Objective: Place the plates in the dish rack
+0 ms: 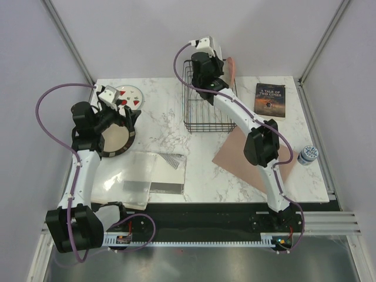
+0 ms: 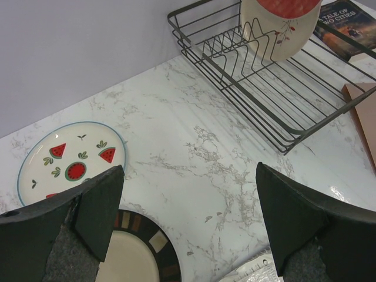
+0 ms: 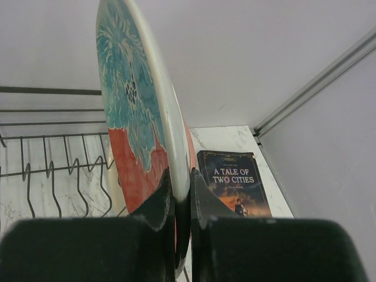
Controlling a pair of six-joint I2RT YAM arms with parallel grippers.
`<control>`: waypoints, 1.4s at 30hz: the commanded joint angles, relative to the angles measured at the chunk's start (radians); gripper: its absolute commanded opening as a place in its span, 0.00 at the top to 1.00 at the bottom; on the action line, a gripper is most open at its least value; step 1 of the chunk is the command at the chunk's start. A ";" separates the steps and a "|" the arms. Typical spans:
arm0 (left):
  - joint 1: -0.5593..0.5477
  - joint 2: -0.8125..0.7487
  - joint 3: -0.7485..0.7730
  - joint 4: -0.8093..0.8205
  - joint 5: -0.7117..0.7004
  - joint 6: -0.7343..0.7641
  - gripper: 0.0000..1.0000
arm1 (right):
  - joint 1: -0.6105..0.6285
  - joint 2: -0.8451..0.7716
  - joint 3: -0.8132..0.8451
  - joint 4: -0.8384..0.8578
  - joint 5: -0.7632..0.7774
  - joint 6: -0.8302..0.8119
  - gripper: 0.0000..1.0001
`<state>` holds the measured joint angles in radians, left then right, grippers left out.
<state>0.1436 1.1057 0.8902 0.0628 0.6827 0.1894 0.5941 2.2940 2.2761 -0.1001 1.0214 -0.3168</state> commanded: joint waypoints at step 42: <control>0.060 0.138 0.099 -0.279 -0.565 -0.070 0.00 | -0.002 -0.277 -0.282 0.102 -0.392 0.094 0.29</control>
<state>0.1619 1.2350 0.9138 -0.0982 0.3046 0.1474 0.5583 2.2173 2.0869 -0.0147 0.8810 -0.2390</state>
